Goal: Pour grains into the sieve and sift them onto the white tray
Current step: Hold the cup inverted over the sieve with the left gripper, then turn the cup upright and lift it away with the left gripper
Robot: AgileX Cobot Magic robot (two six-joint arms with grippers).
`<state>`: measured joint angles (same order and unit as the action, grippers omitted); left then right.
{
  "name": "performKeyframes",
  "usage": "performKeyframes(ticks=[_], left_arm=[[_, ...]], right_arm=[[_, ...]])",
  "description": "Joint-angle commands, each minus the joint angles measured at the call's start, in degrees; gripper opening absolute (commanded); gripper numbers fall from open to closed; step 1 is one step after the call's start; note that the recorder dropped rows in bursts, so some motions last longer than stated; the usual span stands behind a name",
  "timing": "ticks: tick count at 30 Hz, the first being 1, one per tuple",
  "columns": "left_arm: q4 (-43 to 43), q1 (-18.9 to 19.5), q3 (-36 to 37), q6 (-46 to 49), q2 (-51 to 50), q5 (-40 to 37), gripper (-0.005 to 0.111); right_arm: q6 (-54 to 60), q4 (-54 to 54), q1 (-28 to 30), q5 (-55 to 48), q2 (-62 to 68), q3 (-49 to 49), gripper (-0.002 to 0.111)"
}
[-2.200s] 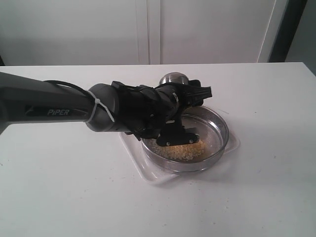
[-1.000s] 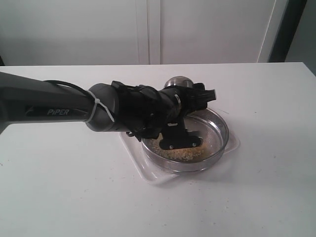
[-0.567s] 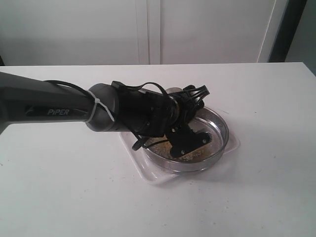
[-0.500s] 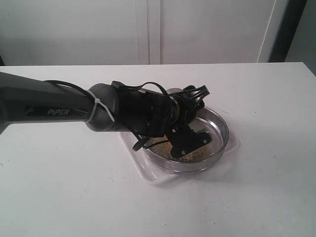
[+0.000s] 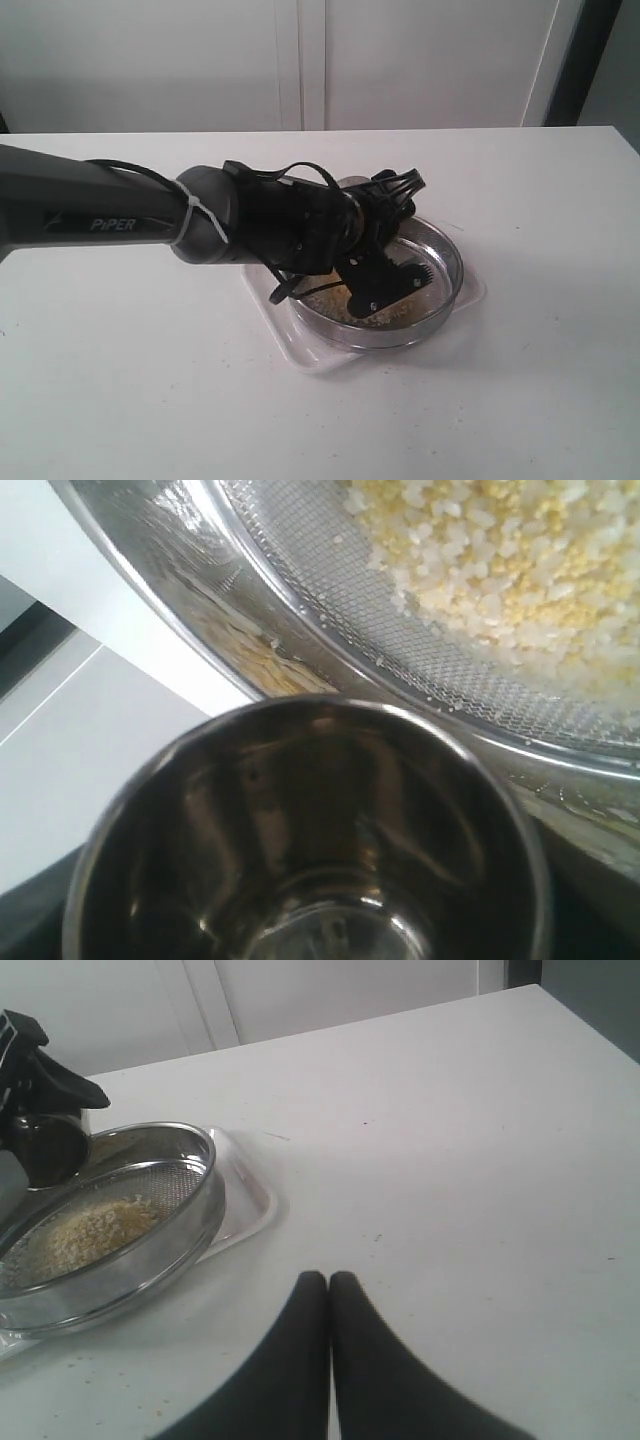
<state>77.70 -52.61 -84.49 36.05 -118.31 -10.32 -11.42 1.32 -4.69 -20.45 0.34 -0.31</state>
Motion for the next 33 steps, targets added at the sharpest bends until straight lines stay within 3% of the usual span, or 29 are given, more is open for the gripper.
performKeyframes(ticks=[1,6,13,21,25,33], left_arm=[[1.09,-0.02,-0.23,-3.23,2.41,-0.23,0.000],[0.39,-0.02,-0.30,-14.99,4.48,-0.27,0.000],[-1.62,-0.02,-0.30,-39.18,8.87,-0.78,0.000],[-4.51,-0.13,-0.30,-39.63,8.98,-0.80,0.000],[-8.81,-0.02,-0.30,-47.62,9.71,-4.88,0.000],[-29.98,0.89,-0.30,-52.37,15.03,-4.36,0.000]], right_arm=[[-0.16,0.19,0.11,0.80,-0.34,0.31,0.000],[-0.16,0.19,0.11,0.80,-0.34,0.31,0.000],[-0.28,0.19,0.11,0.80,-0.34,0.31,0.000],[-0.28,0.19,0.11,0.80,-0.34,0.31,0.000],[-0.28,0.19,0.11,0.80,-0.34,0.31,0.000],[-0.28,0.19,0.11,0.80,-0.34,0.31,0.000]])
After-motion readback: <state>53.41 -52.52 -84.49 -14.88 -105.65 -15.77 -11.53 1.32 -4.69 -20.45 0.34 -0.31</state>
